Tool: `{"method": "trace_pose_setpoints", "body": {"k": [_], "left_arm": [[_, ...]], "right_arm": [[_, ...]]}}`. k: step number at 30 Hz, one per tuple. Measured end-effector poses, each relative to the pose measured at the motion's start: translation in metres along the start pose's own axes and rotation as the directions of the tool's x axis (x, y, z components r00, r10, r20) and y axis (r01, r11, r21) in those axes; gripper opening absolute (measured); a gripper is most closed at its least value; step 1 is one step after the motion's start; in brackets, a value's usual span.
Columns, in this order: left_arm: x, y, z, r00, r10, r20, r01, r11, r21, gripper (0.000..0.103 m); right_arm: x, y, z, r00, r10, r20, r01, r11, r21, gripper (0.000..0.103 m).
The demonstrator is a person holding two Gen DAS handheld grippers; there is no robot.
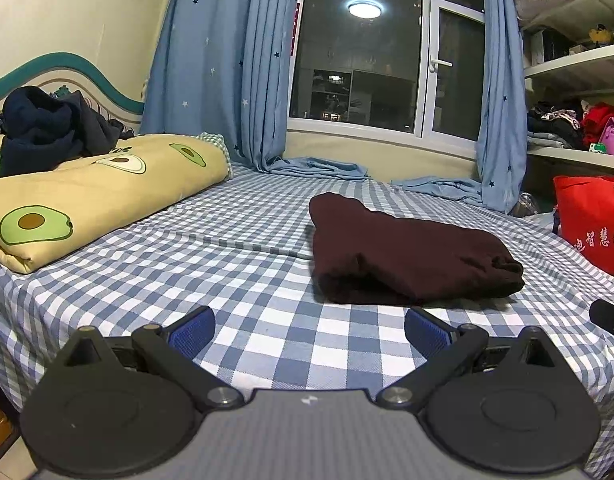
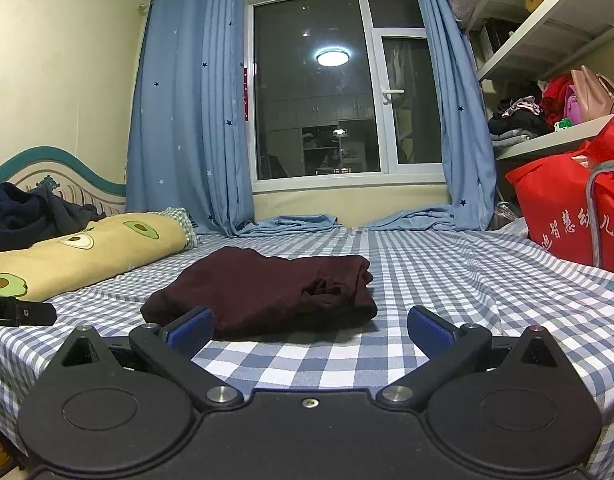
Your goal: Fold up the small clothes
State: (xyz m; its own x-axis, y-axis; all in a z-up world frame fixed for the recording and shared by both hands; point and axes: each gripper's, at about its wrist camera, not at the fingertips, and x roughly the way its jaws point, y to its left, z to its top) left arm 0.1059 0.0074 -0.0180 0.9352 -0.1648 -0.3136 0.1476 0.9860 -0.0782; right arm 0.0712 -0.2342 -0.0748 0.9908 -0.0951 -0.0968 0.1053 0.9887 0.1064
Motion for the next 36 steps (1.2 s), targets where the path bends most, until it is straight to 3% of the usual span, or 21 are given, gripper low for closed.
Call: {"method": "trace_pose_setpoints", "body": {"k": [36], "left_arm": [[0.0064,-0.0007,0.0011,1.0,0.009,0.009,-0.009,1.0,-0.002,0.102]], "right_arm": [[0.0058,0.0004,-0.003,1.0,0.005,-0.005,-0.005,1.0,0.004,0.103]]}}
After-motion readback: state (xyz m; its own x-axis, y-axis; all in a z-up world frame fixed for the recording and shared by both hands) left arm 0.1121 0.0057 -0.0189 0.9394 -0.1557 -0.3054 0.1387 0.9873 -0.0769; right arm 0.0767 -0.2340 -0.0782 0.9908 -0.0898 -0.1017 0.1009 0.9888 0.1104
